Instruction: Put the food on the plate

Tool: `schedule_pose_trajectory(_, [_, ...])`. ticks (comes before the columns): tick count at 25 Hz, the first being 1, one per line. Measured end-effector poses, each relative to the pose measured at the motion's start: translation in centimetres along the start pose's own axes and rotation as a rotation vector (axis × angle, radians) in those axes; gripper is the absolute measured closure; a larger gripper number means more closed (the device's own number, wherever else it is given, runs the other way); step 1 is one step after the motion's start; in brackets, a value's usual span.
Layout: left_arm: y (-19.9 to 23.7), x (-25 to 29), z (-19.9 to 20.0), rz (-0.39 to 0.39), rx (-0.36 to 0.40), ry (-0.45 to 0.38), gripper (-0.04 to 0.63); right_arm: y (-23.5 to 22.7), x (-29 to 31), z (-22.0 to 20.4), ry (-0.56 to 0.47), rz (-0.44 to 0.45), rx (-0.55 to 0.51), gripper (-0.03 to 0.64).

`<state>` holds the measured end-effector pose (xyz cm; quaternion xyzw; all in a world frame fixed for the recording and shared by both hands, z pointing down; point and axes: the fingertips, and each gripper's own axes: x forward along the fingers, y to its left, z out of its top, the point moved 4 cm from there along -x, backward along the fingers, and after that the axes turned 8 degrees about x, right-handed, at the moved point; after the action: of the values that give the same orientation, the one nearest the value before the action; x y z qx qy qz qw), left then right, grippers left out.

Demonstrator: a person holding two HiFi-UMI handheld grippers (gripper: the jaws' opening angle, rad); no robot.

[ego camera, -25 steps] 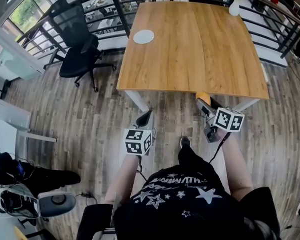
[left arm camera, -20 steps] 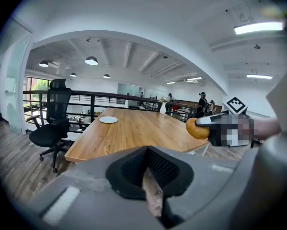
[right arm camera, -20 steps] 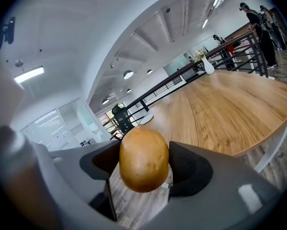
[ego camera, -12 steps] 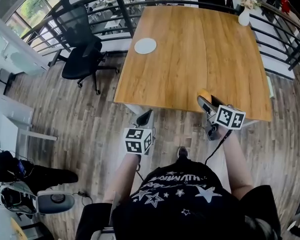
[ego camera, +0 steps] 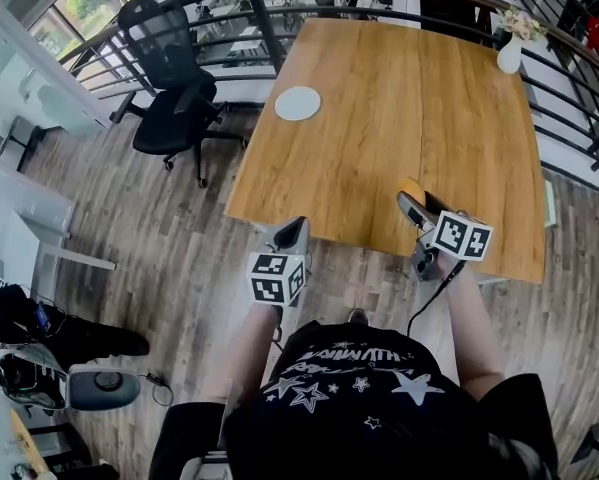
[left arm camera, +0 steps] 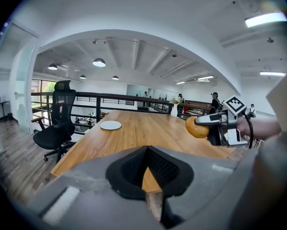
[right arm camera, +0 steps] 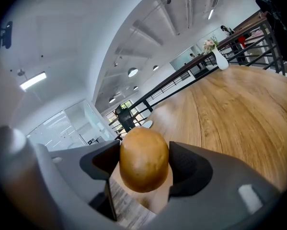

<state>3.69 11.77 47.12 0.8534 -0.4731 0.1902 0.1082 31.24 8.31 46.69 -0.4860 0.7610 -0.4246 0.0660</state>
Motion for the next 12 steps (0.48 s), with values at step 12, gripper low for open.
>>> schedule_pose_trajectory(12, [0.7,0.4,0.6,0.058,-0.025,0.020,0.594,-0.9,2.2,0.3,0.054,0.031,0.027,0.291])
